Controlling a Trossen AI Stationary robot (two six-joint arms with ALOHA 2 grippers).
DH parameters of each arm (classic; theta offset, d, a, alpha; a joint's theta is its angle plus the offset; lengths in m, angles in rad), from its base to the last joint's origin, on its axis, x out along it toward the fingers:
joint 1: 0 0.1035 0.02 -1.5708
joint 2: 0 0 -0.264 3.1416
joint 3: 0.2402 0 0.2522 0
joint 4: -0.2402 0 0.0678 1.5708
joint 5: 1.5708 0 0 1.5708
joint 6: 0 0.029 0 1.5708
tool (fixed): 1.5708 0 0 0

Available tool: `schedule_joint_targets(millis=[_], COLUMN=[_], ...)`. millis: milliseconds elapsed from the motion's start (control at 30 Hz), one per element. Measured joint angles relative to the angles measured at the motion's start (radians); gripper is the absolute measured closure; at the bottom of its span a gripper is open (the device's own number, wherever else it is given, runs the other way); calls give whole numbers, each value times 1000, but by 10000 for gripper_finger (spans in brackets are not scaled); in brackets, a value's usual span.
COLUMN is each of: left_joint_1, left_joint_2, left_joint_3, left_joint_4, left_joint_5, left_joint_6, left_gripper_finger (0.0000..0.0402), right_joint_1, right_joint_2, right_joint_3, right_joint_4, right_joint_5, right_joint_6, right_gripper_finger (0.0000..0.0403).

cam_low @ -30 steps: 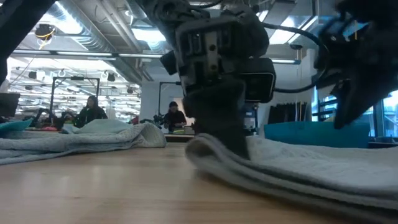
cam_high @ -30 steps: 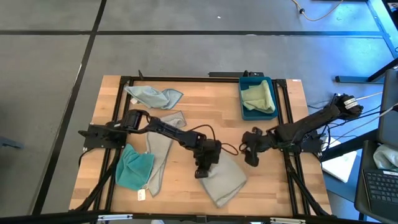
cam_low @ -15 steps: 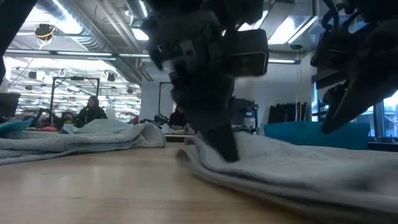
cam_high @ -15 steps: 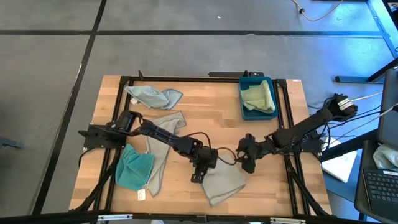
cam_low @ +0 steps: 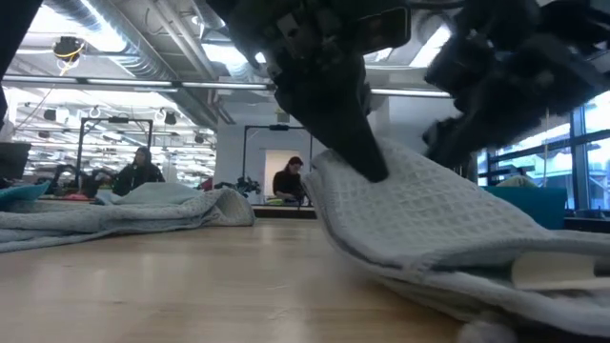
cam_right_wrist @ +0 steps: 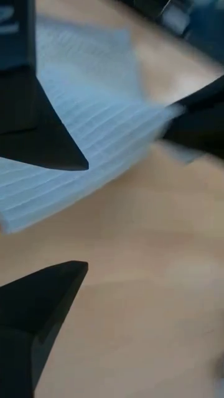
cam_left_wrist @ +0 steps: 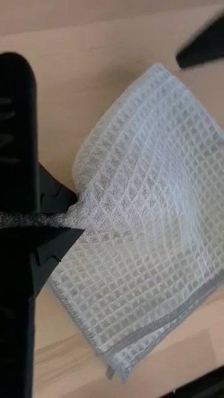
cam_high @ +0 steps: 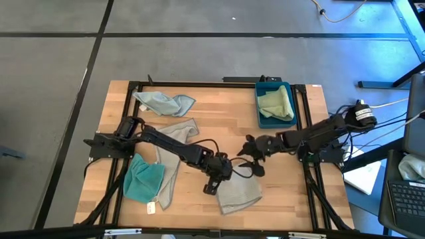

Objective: Fold microfiber towels
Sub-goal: Put the top grey microfiber cloth into the blue bin

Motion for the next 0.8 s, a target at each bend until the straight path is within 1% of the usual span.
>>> schedule_joint_targets(millis=[67, 133, 200, 333, 467, 533, 633, 800], left_joint_1=[0, 2, 4, 3, -3, -9, -17, -23], left_joint_2=[0, 0, 0, -2, -3, -4, -4, -4], left_joint_3=[0, 1, 19, 81, 149, 165, 180, 193], left_joint_4=[-1, -2, -16, -48, -102, -126, -162, -188], left_joint_5=[-12, -23, -34, -123, -137, -138, -110, -101], left_joint_6=[18, 45, 75, 163, 254, 284, 309, 312], left_gripper_finger=[401, 401, 401, 401, 401, 401, 401, 401], right_joint_1=[-26, -36, -37, -37, -40, -40, -45, -76], right_joint_2=[24, 62, 107, 201, 250, 254, 242, 209], right_joint_3=[1, 5, 26, 74, 108, 121, 136, 151], right_joint_4=[83, 132, 134, 132, 119, 84, 14, -2], right_joint_5=[-88, -154, -193, -255, -320, -342, -351, -352], right_joint_6=[-11, -21, -40, -81, -111, -144, -210, -306], right_gripper_finger=[150, 150, 150, 150, 150, 150, 150, 150])
